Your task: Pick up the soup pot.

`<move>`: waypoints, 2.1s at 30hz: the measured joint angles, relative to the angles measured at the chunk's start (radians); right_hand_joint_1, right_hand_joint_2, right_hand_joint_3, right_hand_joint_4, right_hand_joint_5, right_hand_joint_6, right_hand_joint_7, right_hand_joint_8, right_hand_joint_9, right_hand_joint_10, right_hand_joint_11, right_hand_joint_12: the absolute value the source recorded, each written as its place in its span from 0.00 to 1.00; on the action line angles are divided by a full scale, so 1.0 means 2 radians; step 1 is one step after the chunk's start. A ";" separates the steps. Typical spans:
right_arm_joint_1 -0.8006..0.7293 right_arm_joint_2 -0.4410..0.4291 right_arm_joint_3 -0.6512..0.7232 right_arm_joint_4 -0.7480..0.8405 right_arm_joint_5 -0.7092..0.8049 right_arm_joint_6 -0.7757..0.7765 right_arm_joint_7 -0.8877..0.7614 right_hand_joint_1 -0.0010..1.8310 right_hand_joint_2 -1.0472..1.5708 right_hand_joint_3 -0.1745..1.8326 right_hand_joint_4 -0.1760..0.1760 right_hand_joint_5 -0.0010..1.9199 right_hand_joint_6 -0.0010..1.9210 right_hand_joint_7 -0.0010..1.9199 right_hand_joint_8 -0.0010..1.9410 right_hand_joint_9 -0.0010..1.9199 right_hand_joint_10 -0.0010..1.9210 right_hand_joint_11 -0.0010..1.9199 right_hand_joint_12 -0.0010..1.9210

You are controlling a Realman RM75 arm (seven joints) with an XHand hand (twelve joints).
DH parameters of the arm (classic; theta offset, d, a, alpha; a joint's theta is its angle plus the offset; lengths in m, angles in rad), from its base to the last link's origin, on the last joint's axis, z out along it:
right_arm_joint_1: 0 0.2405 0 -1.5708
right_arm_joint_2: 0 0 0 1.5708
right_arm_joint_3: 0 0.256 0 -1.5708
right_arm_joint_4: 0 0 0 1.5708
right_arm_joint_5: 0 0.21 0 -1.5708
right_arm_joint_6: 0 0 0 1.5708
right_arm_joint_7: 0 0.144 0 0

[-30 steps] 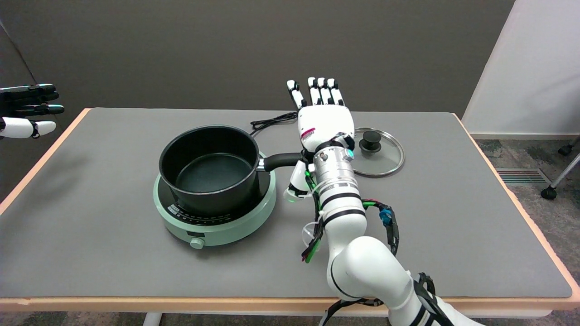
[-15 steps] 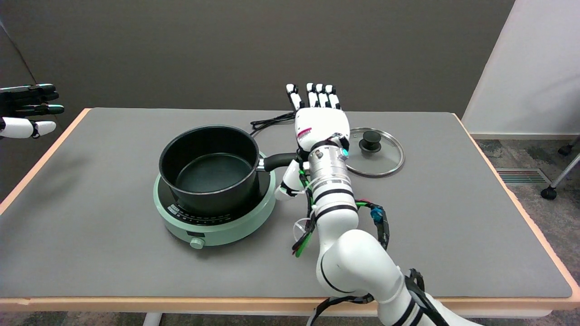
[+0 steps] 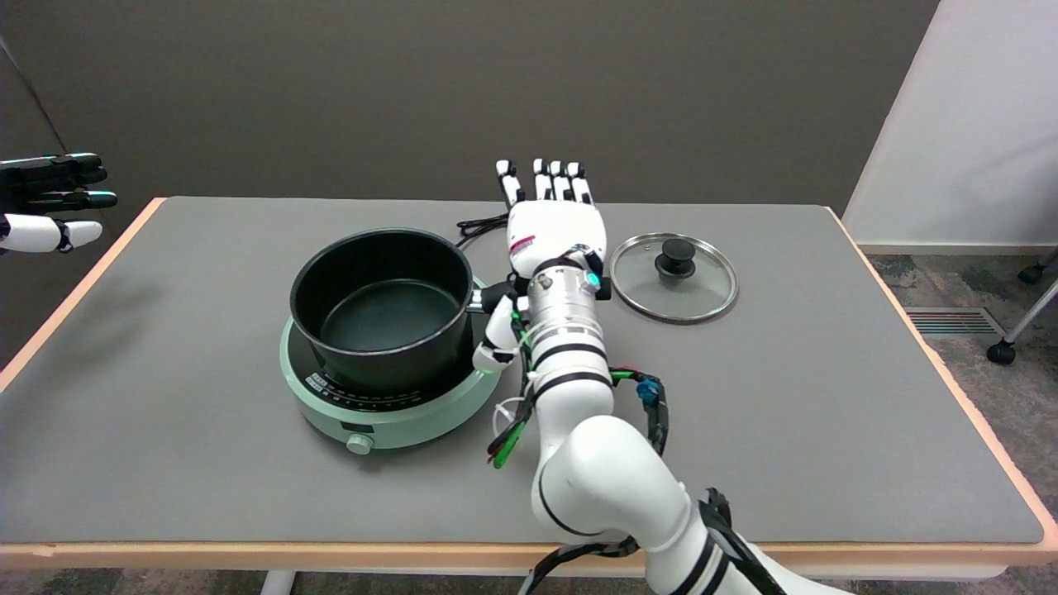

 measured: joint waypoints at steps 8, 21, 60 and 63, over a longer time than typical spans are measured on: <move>0.006 -0.023 -0.009 -0.016 0.000 0.033 -0.021 0.62 0.20 0.39 1.00 0.01 0.01 0.01 0.01 0.01 0.01 0.01 0.01; 0.010 -0.046 -0.026 -0.024 -0.007 0.084 -0.055 0.62 0.17 0.51 1.00 0.01 0.01 0.01 0.01 0.01 0.01 0.01 0.01; 0.030 -0.050 -0.017 -0.023 0.056 0.113 -0.074 0.64 0.12 0.88 1.00 0.16 0.16 0.16 0.16 0.16 0.16 0.16 0.16; 0.031 -0.049 -0.015 -0.022 0.061 0.113 -0.074 0.64 0.13 0.91 1.00 0.20 0.20 0.20 0.20 0.20 0.20 0.20 0.20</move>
